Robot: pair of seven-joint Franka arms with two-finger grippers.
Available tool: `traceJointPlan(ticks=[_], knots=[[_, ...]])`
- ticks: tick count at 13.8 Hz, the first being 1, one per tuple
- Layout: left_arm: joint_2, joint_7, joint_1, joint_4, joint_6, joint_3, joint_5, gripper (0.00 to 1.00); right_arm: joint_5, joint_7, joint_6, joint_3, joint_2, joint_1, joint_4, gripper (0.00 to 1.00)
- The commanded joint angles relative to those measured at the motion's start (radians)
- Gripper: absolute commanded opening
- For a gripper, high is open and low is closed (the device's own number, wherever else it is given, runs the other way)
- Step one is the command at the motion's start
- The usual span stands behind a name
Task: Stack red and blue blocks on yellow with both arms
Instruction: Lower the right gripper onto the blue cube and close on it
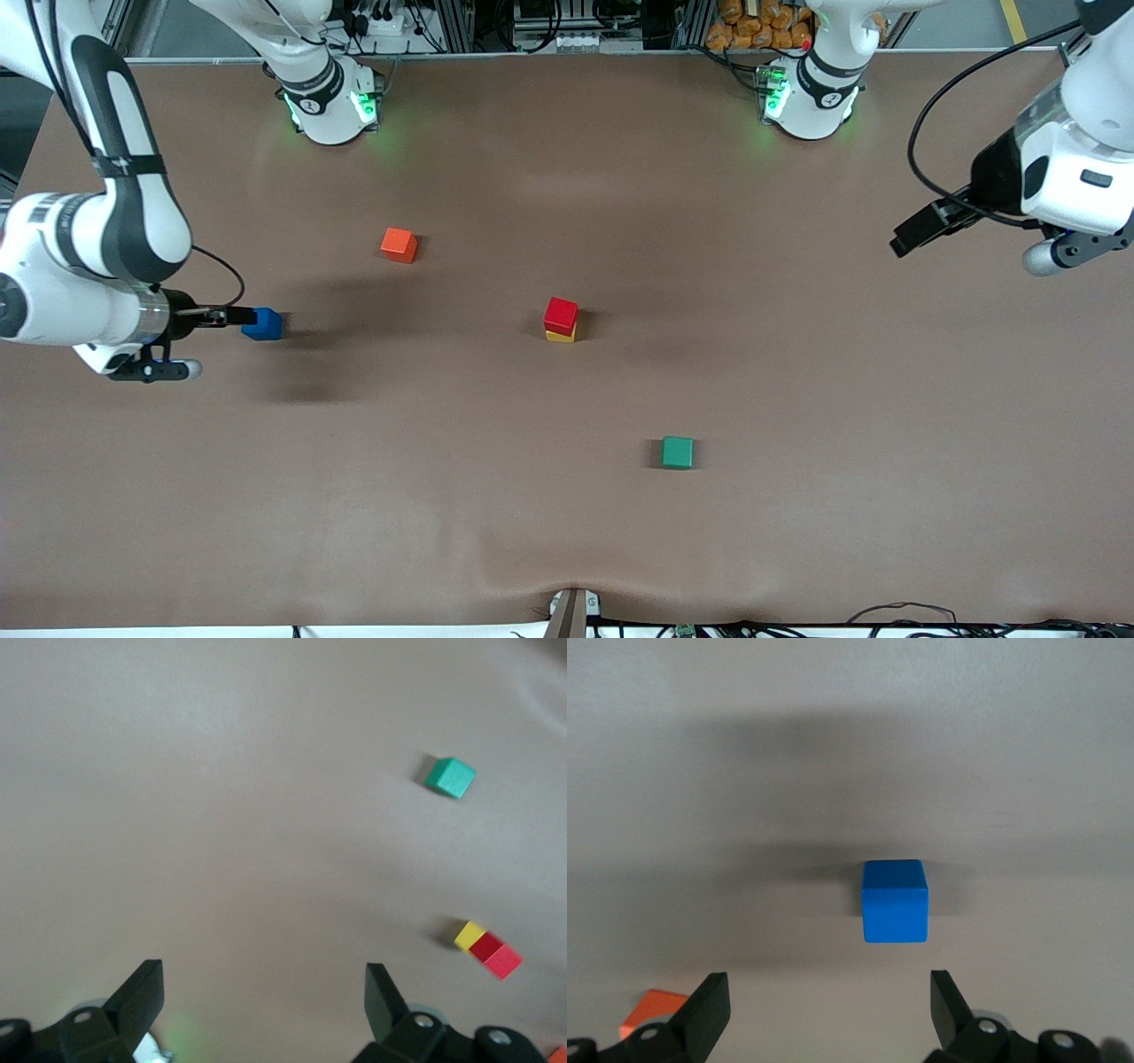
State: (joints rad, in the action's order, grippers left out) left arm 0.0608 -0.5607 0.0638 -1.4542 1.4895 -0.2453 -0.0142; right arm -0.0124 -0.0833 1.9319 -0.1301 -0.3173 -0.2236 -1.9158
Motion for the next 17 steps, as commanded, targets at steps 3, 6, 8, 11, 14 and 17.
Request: traceJointPlan(ticks=[3,6,8,11,14,17], knots=[[-0.042,0.277,-0.029,-0.025,-0.015,0.082,0.008,1.0,0.015,0.013,0.149,-0.014,0.024,-0.046,-0.129,1.0],[-0.087,0.442,-0.094,-0.06,-0.021,0.195,0.0,1.0,0.016,0.007,0.266,-0.014,0.014,-0.049,-0.201,1.0],[-0.098,0.449,-0.091,-0.068,-0.031,0.202,0.002,1.0,0.035,-0.004,0.272,-0.014,-0.009,-0.052,-0.201,1.0],[-0.09,0.449,-0.087,-0.063,-0.037,0.199,0.016,1.0,0.06,-0.074,0.309,-0.014,-0.029,-0.094,-0.204,1.0],[-0.087,0.441,-0.087,-0.057,-0.037,0.207,0.016,1.0,0.046,-0.104,0.351,-0.019,-0.037,-0.14,-0.236,1.0],[-0.087,0.444,-0.085,-0.052,-0.035,0.207,0.042,1.0,0.045,-0.078,0.383,-0.019,-0.037,-0.126,-0.256,1.0]])
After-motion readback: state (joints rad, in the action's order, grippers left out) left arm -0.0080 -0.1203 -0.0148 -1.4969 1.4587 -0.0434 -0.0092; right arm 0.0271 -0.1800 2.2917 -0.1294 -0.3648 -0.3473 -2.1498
